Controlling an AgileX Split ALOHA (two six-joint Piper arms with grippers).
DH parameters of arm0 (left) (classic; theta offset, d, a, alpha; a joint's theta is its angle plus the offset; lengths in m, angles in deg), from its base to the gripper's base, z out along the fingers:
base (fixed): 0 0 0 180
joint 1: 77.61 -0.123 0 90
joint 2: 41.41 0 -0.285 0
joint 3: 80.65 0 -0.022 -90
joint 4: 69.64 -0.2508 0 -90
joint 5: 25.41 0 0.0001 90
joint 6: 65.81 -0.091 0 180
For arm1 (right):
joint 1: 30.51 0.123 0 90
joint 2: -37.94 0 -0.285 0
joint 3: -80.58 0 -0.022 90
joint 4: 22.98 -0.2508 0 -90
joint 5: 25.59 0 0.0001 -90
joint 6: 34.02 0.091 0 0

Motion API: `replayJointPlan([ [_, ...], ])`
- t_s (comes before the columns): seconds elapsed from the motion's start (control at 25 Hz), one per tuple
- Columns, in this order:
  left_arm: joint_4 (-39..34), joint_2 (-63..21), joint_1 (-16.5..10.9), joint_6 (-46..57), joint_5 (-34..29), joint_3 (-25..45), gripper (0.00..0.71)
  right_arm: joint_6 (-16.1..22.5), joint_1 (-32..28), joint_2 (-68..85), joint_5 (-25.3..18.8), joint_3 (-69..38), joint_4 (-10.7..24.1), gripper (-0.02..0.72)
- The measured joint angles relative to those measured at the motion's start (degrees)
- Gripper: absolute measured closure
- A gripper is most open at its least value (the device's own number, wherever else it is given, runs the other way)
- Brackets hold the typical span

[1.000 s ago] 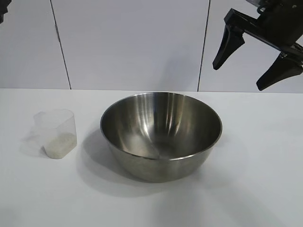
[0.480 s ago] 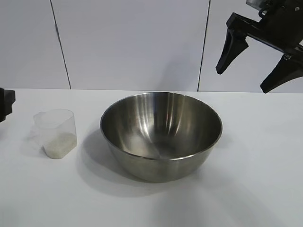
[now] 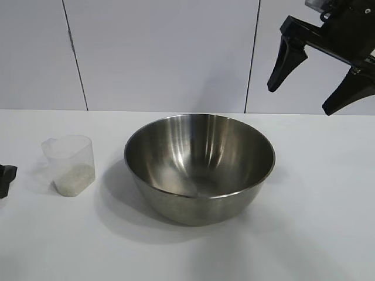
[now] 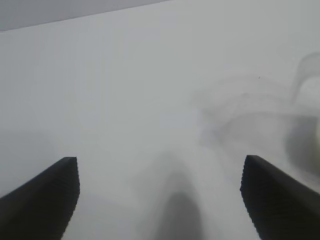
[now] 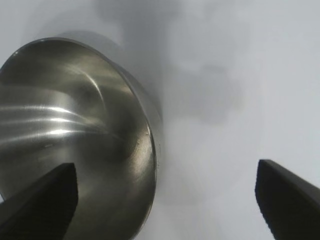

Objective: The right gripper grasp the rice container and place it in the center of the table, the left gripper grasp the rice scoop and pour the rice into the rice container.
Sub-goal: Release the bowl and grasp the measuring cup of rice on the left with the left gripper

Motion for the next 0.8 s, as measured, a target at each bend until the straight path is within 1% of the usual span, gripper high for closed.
replayJointPlan([
  [0.2, -1.4, 3.0, 0.0, -0.1, 0.3, -2.6, 0.081, 0.0, 0.0, 0.0, 0.0, 0.0, 0.1, 0.042],
  [0.52, -2.2, 5.1, 0.0, -0.1, 0.4, -6.5, 0.081, 0.0, 0.0, 0.0, 0.0, 0.0, 0.1, 0.042],
  [0.8, -5.2, 6.7, 0.0, -0.4, 0.4, -9.3, 0.081, 0.0, 0.0, 0.0, 0.0, 0.0, 0.1, 0.042],
])
